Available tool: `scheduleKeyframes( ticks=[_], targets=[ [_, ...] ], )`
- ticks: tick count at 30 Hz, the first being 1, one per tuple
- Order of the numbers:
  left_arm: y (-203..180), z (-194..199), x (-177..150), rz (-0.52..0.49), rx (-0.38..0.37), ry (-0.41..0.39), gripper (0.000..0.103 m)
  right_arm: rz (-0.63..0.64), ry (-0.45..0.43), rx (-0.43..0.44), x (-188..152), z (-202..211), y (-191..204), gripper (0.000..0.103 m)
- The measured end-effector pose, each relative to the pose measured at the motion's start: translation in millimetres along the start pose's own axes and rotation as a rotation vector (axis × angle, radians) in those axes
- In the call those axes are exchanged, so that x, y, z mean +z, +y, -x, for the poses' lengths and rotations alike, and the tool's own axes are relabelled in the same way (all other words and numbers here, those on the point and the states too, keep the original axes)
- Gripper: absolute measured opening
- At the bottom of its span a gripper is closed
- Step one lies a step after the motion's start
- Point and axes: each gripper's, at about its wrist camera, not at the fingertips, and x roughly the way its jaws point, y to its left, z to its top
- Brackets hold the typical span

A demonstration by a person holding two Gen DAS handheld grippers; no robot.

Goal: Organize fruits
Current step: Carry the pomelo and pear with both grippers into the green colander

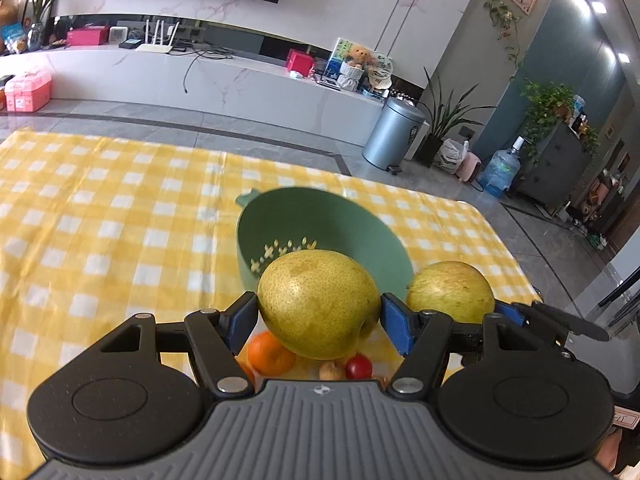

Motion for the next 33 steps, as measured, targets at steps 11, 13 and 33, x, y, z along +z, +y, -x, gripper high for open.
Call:
scheduleKeyframes(
  ticks=[11, 13, 33],
  targets=[
    [-2.3, -43.0, 35.0, -0.057, 0.004, 0.084, 0.076, 0.196, 0.124, 0.033, 36.4, -54.4, 4.8, 0.062],
    [-3.8, -53.5, 36.4, -0.083, 0.020, 0.110, 0.076, 0.218, 0.153, 0.037, 38.1, -66.9, 3.3, 0.062],
    [-10.5, -108.8, 36.6, -0.274, 0.073, 0.286, 0.076, 0.309, 0.464, 0.170, 42.6, -155.1, 2.0, 0.062]
  ],
)
